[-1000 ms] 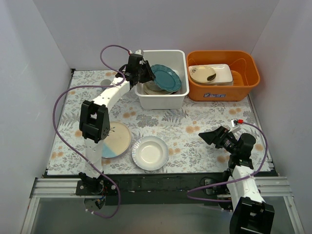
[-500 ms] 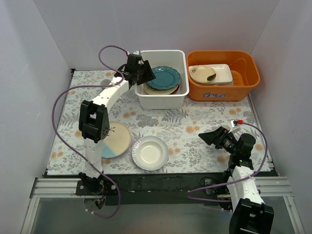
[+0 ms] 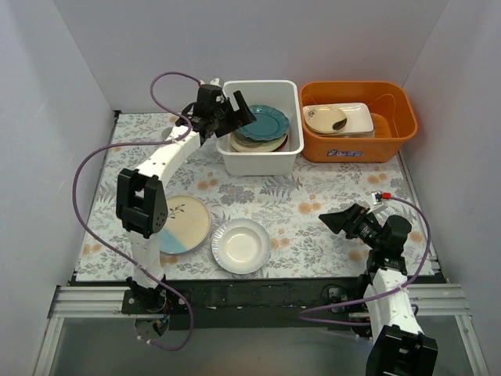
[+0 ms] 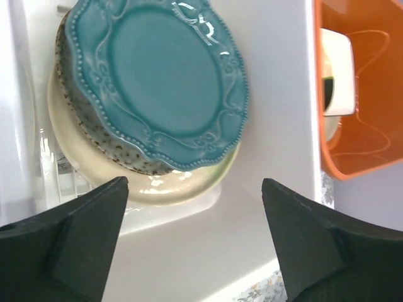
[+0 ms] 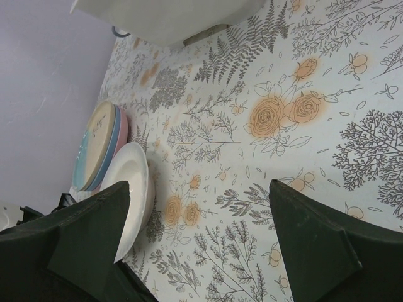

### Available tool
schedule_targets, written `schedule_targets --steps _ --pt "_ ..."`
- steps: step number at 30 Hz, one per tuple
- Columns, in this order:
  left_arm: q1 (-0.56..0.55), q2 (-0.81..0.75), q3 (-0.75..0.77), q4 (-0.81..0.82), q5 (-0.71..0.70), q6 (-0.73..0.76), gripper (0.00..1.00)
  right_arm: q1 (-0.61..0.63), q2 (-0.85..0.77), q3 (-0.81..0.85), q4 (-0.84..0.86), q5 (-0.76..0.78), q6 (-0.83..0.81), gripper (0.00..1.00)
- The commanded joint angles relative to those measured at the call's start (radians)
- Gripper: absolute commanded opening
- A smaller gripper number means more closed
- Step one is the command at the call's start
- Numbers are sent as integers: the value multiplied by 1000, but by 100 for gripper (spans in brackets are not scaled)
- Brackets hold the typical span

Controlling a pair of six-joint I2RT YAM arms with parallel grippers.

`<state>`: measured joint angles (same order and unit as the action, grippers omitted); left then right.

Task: Place the plates into the plastic bin on the countertop
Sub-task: Place the plate in the plastic bin, then pick up the plate from the corner of the board.

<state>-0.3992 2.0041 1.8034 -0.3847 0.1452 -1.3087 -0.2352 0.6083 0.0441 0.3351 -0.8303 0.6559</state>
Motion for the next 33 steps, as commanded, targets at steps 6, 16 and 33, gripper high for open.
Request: schedule_targets --steps 6,16,33 --pt "3 -240 -128 107 79 -1 98 -4 1 -95 1 -30 -13 98" --pt "3 -452 -435 234 171 -72 98 2 16 45 -160 -36 -144 97" --pt "-12 -637 -725 274 238 -92 98 172 143 19 10 37 -61 96"
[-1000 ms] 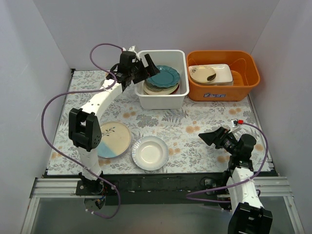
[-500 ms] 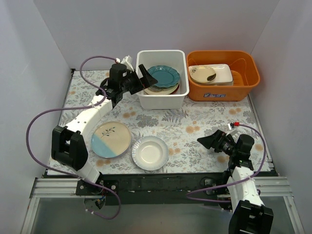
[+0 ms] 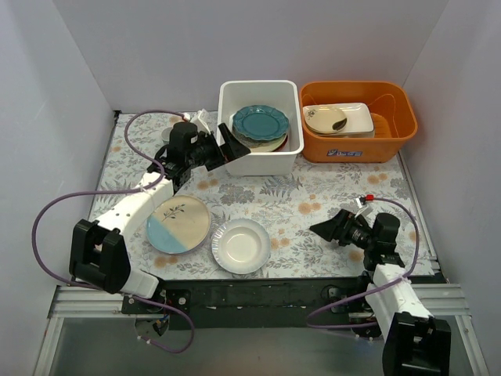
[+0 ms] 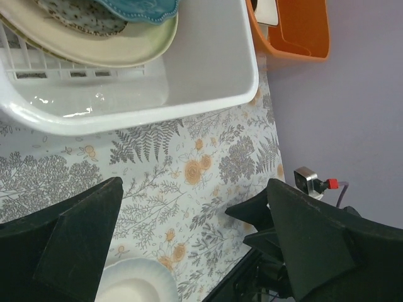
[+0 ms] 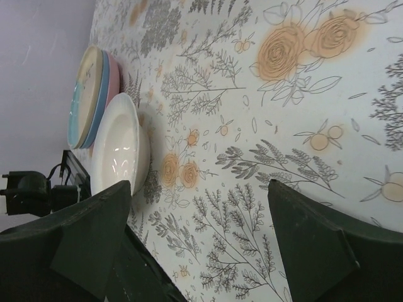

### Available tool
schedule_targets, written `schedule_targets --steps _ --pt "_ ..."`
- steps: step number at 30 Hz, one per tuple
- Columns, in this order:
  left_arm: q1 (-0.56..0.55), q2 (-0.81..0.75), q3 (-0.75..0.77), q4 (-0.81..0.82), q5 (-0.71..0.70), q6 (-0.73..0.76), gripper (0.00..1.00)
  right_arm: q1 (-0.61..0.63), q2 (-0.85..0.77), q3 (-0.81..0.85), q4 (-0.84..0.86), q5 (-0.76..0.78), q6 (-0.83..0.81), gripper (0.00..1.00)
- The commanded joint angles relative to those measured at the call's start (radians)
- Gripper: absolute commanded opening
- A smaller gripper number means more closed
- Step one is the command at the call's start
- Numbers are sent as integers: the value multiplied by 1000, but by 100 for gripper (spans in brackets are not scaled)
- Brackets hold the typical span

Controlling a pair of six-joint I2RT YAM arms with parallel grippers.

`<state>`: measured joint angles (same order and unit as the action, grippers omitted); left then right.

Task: Place the plates into the plastic bin on the countertop
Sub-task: Pick up the plate from the corner of the board.

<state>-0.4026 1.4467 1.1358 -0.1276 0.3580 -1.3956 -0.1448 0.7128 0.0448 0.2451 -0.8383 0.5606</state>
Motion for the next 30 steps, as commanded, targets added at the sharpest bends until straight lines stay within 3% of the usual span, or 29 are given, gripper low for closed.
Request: schedule_targets --steps 1,11,18,30 --pt "-10 -86 -70 16 29 -5 98 103 48 15 117 57 44 96" --pt "-28 -128 -215 45 50 -29 98 367 260 24 362 151 145 95" --pt "-38 -187 -321 121 18 -51 98 462 376 23 500 189 200 95" --pt "-39 -198 -375 105 7 -40 98 582 642 17 847 186 331 91"
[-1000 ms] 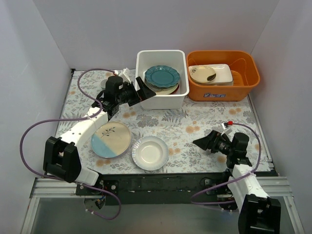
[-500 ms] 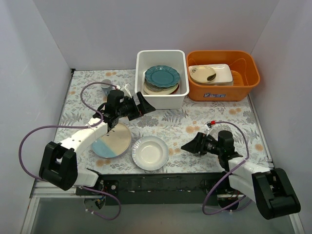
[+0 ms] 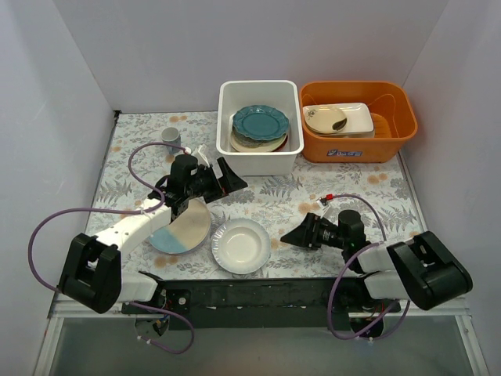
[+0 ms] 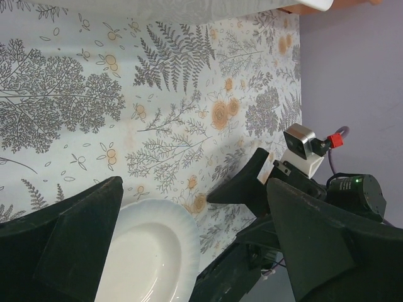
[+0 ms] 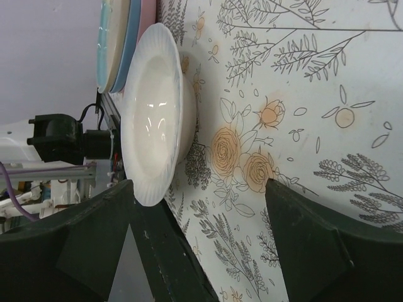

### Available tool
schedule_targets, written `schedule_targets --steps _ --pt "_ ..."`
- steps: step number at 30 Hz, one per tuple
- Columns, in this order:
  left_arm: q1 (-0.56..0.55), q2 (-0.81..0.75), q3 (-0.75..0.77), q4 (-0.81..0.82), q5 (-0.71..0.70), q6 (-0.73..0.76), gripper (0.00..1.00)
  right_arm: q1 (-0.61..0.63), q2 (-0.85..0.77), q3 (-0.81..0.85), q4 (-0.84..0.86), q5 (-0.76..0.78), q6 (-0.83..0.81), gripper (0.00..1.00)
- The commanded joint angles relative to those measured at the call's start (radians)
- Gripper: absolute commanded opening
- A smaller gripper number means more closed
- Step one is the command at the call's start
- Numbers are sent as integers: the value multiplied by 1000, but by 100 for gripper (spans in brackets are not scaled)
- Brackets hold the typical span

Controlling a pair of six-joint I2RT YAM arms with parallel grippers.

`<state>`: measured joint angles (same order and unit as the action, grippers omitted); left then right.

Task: Place the plates into the plastic bin on the countertop
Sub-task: Pick up the plate from the corner of the board.

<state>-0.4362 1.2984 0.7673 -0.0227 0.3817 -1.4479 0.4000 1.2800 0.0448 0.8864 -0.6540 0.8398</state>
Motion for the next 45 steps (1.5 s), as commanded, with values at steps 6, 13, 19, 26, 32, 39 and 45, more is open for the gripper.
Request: schedule_targets --steps 6,13,19,26,32,39,45 --pt "-6 -56 -17 -6 -18 14 98 82 231 20 417 -18 134 86" --pt "-6 -70 -26 -16 -20 14 98 86 292 24 468 -29 159 84" --pt "-6 -59 -28 -16 -20 9 98 106 312 43 451 -18 159 80" --pt "-6 -56 -34 -10 -18 7 98 129 366 64 456 -9 170 71" --pt "-6 -56 -33 -11 -12 9 98 161 435 96 505 -9 202 64" --pt "-6 -62 -37 -8 -15 3 98 192 536 109 614 -9 257 56" --pt "-6 -65 -45 -8 -17 4 98 211 617 125 695 -12 304 51"
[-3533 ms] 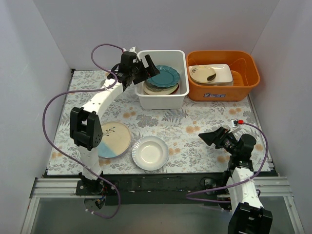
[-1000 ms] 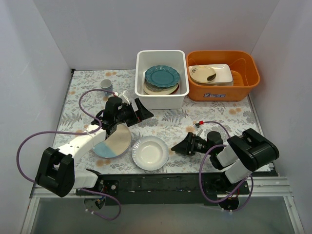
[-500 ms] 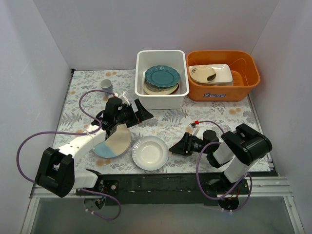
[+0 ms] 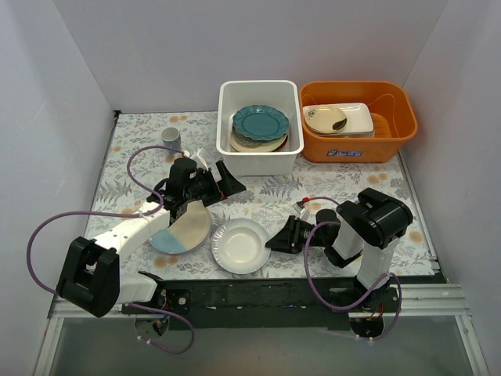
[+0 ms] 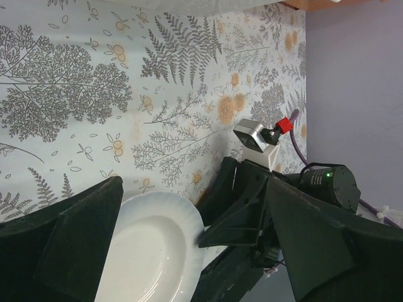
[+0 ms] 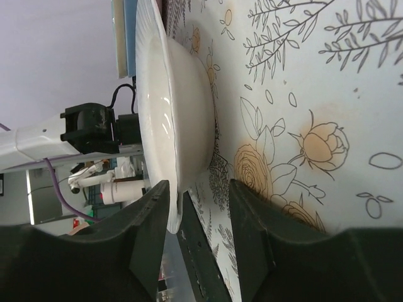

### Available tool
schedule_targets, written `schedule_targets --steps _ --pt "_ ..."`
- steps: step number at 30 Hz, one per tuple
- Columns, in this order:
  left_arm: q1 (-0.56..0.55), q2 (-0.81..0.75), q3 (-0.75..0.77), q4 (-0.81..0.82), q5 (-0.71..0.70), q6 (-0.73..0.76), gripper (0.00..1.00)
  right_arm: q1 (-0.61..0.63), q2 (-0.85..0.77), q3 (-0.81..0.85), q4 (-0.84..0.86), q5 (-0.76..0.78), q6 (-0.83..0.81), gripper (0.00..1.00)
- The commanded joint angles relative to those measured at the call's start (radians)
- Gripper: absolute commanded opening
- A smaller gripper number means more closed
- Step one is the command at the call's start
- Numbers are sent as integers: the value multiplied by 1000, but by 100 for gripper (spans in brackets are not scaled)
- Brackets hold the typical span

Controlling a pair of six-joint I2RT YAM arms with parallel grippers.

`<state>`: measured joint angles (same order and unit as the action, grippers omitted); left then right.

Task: Place the plates into the plastic bin on the countertop
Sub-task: Pick up the plate from the corner of the board.

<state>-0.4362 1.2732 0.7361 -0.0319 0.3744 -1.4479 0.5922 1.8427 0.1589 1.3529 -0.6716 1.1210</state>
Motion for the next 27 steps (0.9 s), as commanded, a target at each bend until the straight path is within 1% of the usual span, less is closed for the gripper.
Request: schedule_targets --steps 1,5,9,15,17,18,19,20,22,27 --pt "-6 -38 -17 0 -9 4 98 21 64 14 247 6 26 50" --pt "-6 -40 -20 3 -9 3 98 32 105 22 294 7 54 47" --pt "-6 -38 -24 3 -9 1 98 38 139 34 304 10 65 44" --pt "-6 -43 -30 4 -12 0 98 49 184 56 340 9 88 36" --pt "-6 -41 -32 6 -11 0 98 52 196 63 354 3 98 23" --pt "-6 -43 -32 6 -8 -2 98 54 208 65 364 1 106 9" --pt "-6 -44 -33 6 -8 -2 98 54 214 65 386 0 111 3" --pt "-6 -46 -35 4 -9 1 98 54 220 65 400 -3 123 1" --pt "-6 -49 -34 3 -11 1 98 54 237 65 437 -6 135 1" --pt "-6 -52 -35 -2 -11 3 98 54 242 57 466 -11 148 1"
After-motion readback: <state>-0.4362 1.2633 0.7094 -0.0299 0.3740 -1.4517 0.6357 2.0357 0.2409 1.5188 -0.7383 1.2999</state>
